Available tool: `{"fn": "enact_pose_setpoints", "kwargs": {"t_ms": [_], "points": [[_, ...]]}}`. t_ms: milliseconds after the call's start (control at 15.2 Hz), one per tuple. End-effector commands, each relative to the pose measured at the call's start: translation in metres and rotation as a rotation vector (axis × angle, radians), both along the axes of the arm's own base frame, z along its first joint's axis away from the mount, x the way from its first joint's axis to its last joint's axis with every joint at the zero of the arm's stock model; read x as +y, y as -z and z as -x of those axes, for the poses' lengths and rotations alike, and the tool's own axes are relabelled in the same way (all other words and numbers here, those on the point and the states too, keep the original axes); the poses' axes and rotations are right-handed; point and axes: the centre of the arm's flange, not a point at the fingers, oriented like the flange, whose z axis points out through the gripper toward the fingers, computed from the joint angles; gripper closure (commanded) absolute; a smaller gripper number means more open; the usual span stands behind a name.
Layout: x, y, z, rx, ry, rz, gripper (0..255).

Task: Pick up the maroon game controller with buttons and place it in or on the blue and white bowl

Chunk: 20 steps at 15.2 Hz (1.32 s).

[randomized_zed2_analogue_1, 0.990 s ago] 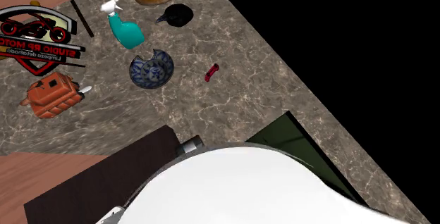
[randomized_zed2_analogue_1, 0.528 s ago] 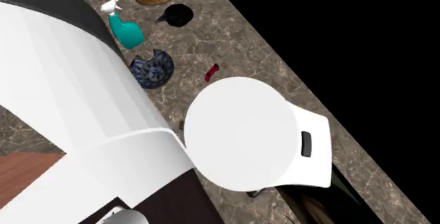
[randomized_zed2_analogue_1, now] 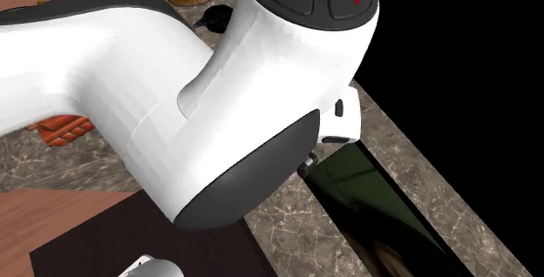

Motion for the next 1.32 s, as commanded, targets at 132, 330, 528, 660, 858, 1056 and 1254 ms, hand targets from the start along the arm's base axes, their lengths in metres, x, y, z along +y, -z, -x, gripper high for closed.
{"fn": "enact_pose_setpoints", "kwargs": {"t_ms": [132,330,528,660,858,1056,1254], "points": [[0.031,0.039,-0.019,-0.003,-0.046,-0.008,0],[0.056,0.067,-0.032,-0.004,-0.080,-0.013,0],[0.081,0.094,-0.043,-0.005,-0.114,-0.019,0],[0.098,0.112,-0.051,-0.005,-0.136,-0.022,0],[0.125,0.139,-0.061,-0.006,-0.170,-0.028,0],[0.151,0.166,-0.071,-0.007,-0.205,-0.033,0],[0.179,0.193,-0.079,-0.008,-0.239,-0.038,0]]}}
